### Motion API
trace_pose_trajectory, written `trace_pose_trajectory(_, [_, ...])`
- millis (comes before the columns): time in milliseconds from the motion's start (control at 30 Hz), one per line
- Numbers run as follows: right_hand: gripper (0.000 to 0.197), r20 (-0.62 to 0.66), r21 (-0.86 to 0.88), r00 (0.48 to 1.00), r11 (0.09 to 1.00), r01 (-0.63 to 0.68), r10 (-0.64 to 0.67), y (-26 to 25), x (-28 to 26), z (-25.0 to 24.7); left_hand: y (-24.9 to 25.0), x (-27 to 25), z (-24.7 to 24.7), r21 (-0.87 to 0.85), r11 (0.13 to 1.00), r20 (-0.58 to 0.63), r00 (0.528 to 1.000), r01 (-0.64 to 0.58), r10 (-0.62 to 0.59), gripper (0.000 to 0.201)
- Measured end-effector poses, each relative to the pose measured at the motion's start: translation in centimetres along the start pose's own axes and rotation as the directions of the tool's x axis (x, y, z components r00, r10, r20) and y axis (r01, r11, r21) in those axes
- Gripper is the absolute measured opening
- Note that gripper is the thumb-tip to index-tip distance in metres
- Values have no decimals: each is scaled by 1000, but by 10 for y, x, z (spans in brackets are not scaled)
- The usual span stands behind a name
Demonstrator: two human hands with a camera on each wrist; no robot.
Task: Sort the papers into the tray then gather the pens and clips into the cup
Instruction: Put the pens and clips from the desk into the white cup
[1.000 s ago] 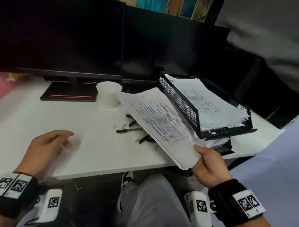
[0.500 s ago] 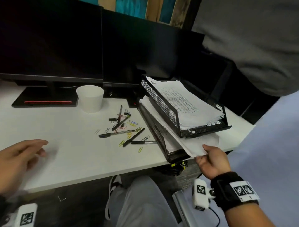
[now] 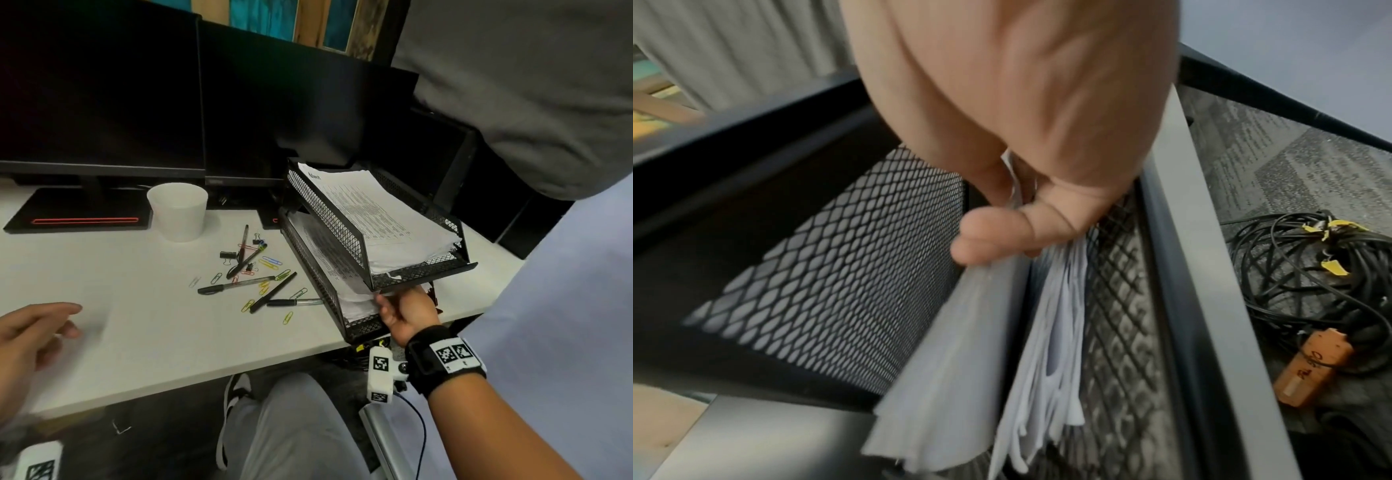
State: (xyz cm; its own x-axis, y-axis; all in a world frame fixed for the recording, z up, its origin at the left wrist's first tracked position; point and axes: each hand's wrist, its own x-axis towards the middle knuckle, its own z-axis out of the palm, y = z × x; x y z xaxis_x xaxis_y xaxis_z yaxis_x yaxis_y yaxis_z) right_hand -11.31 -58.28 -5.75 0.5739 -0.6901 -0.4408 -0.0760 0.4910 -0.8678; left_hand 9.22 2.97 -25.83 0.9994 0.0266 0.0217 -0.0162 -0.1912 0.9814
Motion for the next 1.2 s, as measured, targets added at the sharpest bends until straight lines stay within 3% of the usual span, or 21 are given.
trace_pose_trajectory(167, [43,20,41,999,999,28,-29,2,-6,-6,3,-8,4,-28,1000,-31,1000,0,-1,43])
trace_pose_trajectory(333, [31,23,84,996,993,88,-90,6,-32,2,73,-58,30,-41,999,-68,998,-8,5,28])
trace_pose_trajectory(433, [16,165,-34,982,995,97,-90,19,-68,17,105,-84,38,-60,996,-45,997,-63,60,26])
trace_pose_trajectory(500, [17,368,-150,926,977,151,-86,29,-99,35,127,-100,44,-101,990,-42,994,-102,98,24])
trace_pose_trajectory(567, [10,552,-262,832,935,238,-57,36,-125,55,147,-114,52,-124,987,-50,994,-99,93,25])
trace_pose_trajectory(667, [9,707,-347,706,855,385,-30,35,-146,98,164,-124,58,-150,985,-62,995,-91,83,27])
trace_pose_trajectory(767, [5,773,-372,631,764,528,-60,28,-150,155,167,-122,59,-165,983,-81,995,-77,65,33])
trace_pose_trajectory(1000, [57,789,-543,605,341,768,-107,45,-94,309,166,-119,57,-195,979,-101,994,-58,39,36])
trace_pose_trajectory(1133, [64,734,-655,672,159,739,-95,62,-60,370,166,-116,59,-187,982,-89,996,-33,17,34])
trace_pose_trajectory(1200, [60,714,-699,698,0,715,-48,69,-48,388,168,-114,59,-198,980,-99,995,-9,-11,30])
